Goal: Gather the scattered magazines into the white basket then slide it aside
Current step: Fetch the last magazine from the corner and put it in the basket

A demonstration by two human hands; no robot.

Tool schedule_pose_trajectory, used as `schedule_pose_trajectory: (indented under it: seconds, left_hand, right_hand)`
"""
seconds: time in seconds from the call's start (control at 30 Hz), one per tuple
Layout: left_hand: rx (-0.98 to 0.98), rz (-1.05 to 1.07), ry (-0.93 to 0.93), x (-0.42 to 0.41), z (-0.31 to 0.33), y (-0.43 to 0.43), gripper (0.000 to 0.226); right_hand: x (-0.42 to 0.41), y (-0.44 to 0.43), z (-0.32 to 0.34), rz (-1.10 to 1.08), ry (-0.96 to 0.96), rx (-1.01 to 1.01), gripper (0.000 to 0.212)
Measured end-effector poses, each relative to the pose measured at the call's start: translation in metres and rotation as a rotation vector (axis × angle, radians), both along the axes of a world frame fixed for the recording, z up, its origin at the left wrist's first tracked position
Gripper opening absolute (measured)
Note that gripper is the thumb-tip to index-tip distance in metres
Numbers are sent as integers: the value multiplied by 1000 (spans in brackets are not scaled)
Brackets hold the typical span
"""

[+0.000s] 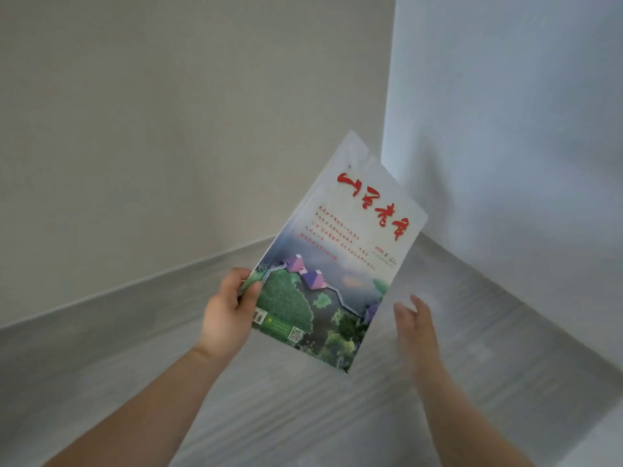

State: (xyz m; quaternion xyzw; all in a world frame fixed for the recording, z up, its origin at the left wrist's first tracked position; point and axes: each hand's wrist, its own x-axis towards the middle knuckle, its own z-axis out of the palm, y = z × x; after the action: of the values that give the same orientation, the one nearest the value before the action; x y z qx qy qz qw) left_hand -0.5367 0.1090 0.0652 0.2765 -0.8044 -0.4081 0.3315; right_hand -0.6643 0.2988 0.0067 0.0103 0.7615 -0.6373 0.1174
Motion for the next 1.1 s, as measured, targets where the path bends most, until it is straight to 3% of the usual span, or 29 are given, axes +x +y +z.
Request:
schedule_pose_trajectory:
  seconds: [0.17, 0.3, 0.73, 0.9, 1.1]
  left_hand:
    - [40, -29, 125, 78, 24, -25, 33]
    - [64, 24, 145, 148, 37, -75, 31]
    - [129, 264, -40, 402, 45, -281, 25]
    - [98, 369, -43, 453, 47, -337, 32]
    - [33, 604, -4, 494, 52, -397, 24]
  right_hand:
    - [26, -49, 66, 66, -5, -307, 18]
    - [81, -97, 101, 269, 46, -427, 17]
    - [319, -335, 131, 628, 128, -368, 28]
    - [371, -400, 146, 694, 175, -349, 25]
    - [408, -473, 172, 836, 277, -351, 25]
